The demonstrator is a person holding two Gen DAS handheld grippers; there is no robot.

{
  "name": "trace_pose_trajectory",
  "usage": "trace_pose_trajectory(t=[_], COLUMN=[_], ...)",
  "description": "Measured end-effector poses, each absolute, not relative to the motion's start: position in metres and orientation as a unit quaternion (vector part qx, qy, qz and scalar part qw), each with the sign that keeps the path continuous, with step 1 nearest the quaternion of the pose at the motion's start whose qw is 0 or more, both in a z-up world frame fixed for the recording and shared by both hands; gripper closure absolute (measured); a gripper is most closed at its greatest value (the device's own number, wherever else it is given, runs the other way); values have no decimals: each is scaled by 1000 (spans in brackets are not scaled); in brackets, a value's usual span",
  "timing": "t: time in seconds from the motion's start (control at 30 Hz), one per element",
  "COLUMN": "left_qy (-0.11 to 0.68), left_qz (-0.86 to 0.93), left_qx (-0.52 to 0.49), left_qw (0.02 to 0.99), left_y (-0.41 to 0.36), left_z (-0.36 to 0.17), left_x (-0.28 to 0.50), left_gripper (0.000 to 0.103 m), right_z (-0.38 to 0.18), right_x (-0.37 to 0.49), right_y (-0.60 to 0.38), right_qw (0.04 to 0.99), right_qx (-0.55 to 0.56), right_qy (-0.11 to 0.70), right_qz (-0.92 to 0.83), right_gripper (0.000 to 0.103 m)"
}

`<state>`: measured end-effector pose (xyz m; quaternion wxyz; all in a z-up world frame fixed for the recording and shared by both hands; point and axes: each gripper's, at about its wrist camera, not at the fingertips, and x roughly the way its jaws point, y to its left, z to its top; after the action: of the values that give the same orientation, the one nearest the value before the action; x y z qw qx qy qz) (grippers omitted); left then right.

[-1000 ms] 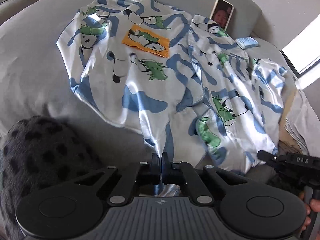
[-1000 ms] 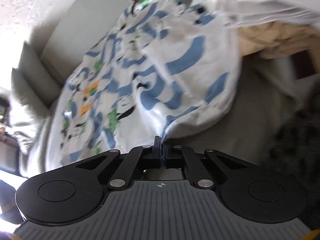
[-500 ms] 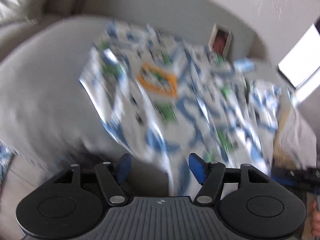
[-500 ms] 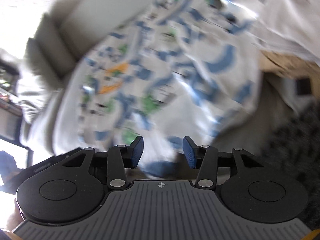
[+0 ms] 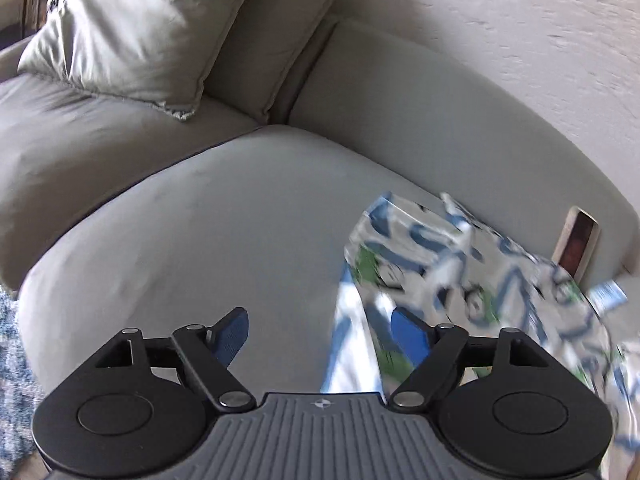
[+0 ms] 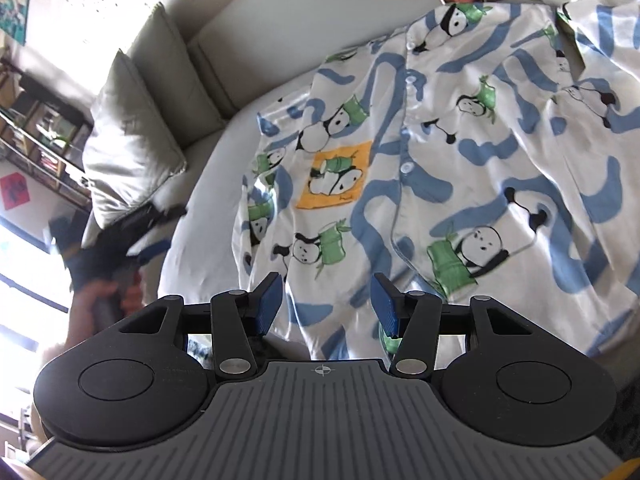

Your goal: Fold clothes

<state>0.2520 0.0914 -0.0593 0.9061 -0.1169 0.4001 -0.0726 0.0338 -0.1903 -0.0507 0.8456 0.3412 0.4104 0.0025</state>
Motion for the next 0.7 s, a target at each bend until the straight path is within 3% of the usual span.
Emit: trace_pose_trajectory(t=[0.1, 0.47, 0.53, 0.7], left_qy=[436, 506, 500, 438], left_qz=[-105, -112, -114, -88], left_qx=[-132, -113, -62, -88], left_qw=[884, 848, 856, 890], left_y=[82, 49, 38, 63], left_z=[-78, -130, -133, -110], left_x=[305, 385, 383, 358], left_gripper=[60, 61, 101, 103], right_z=[-60, -87, -90, -93], right_x=[43, 73, 78, 84], right_y=[-191, -201, -199, -195], right_qw=[839, 826, 827, 823], right_qx=[347, 356, 351, 351], right_qy=[419, 435, 439, 446], right_qz=[0, -32, -33, -30], right_gripper=[48, 48, 48, 48])
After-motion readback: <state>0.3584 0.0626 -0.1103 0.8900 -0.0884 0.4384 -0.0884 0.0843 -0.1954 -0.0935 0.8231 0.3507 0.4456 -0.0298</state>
